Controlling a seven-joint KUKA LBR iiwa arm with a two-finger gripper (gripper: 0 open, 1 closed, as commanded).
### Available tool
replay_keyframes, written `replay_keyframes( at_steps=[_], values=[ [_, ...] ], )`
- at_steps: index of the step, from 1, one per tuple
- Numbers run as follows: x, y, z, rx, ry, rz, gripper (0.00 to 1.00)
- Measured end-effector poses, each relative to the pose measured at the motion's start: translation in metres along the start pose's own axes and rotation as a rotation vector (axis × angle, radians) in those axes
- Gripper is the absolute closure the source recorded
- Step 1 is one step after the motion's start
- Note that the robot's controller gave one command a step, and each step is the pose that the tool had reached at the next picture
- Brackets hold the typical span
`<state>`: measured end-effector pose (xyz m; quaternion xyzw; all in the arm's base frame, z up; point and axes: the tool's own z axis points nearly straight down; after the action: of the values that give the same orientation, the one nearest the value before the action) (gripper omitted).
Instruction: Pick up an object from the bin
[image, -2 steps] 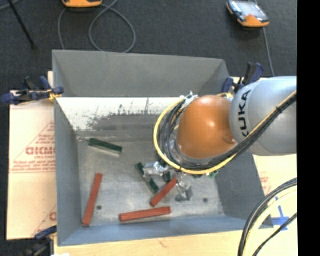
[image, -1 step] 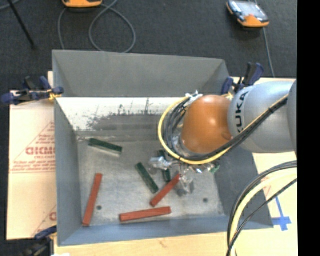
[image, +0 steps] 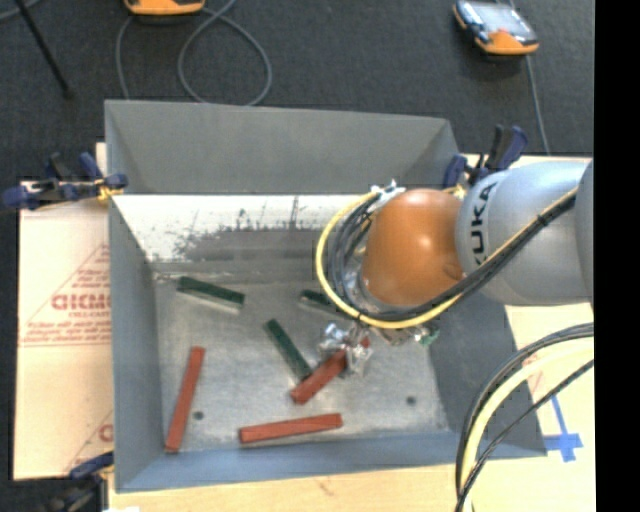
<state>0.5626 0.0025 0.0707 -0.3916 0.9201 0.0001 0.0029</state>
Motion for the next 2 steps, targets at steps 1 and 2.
replay_keyframes(
  at_steps=[1,2],
  values=[
    [0.015,-0.048,0.000,0.004,0.001,-0.040,1.00],
    [-0.004,-0.066,-0.174,0.009,-0.004,-0.031,1.00]
  ],
)
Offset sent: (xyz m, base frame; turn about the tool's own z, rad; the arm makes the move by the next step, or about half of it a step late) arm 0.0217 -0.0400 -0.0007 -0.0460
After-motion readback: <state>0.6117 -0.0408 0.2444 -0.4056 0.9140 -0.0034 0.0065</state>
